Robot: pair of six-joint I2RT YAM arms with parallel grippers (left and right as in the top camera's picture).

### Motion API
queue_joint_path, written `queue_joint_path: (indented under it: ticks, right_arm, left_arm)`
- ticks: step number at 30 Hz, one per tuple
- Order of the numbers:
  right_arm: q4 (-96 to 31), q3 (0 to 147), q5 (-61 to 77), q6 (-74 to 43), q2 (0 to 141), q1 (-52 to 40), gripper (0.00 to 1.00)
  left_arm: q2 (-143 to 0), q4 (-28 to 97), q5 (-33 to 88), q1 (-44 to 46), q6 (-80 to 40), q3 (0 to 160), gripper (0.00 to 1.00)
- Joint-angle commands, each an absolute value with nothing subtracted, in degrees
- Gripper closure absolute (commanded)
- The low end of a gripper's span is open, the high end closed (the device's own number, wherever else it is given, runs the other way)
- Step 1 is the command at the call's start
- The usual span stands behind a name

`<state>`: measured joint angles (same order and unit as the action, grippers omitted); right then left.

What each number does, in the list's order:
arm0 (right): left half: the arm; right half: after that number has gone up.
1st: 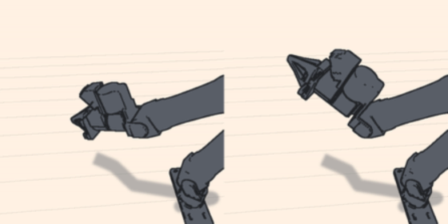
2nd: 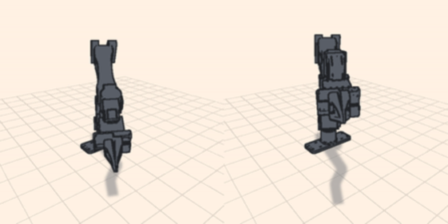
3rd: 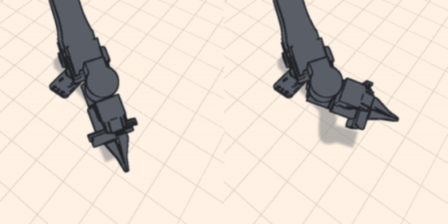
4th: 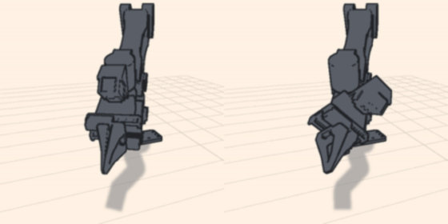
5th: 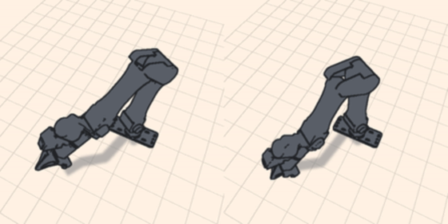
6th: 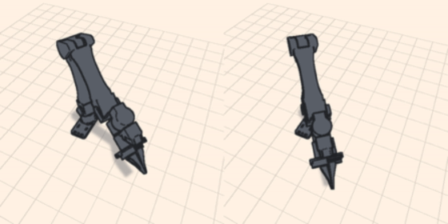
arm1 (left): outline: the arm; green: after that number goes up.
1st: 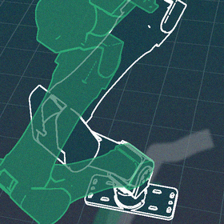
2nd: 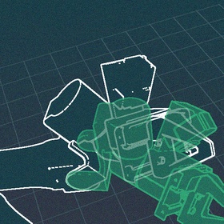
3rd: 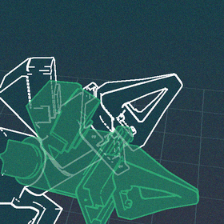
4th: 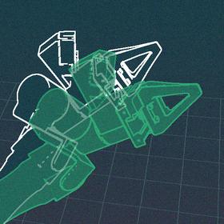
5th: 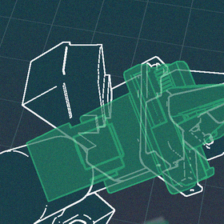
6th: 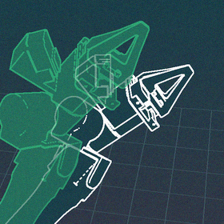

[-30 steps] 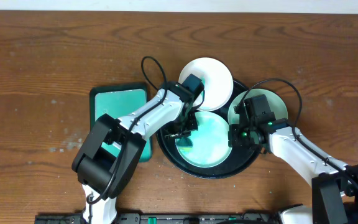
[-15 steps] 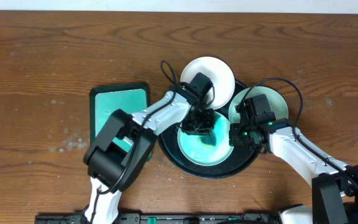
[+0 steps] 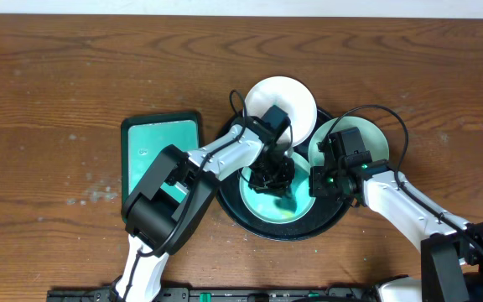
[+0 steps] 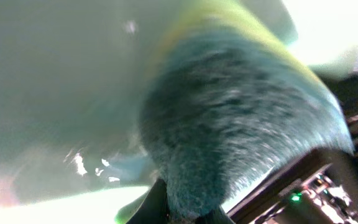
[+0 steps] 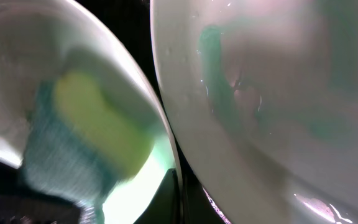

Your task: Clean dirty plates on tray and stack at the side

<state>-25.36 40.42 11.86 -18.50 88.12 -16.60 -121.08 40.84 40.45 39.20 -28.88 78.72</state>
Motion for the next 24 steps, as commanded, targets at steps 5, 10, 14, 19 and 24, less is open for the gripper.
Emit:
queue_joint_path:
  ticks: [5,10,14,19,24]
  right_arm:
    - [-25.74,40.27,10.94,-18.85,88.51,-16.6,0.99]
    - [-25.74,40.27,10.94,-18.85,88.51,-16.6,0.99]
    - [-25.69,40.27,10.94,-18.81,88.51,-16.6,0.99]
    - [-24.8,40.27,10.92,-15.97,88.51,-16.6,0.99]
    - [-22.83,40.27,10.96,-15.81,88.51,-16.6,0.99]
  left_arm:
    - [-121.78,53.21,13.93,36.18,-36.4,79.88,0.93]
    - [-120.51,54.7,6.7,33.69,-36.77,80.66,0.93]
    - [-119.55,56.93,6.11,31.86,-35.38,82.96,0.93]
    - [-112.66,57.43,15.27,30.5,-32.38,83.66,0.93]
    - [-100.27,59.24,9.3,27.86,-28.73,83.66,0.93]
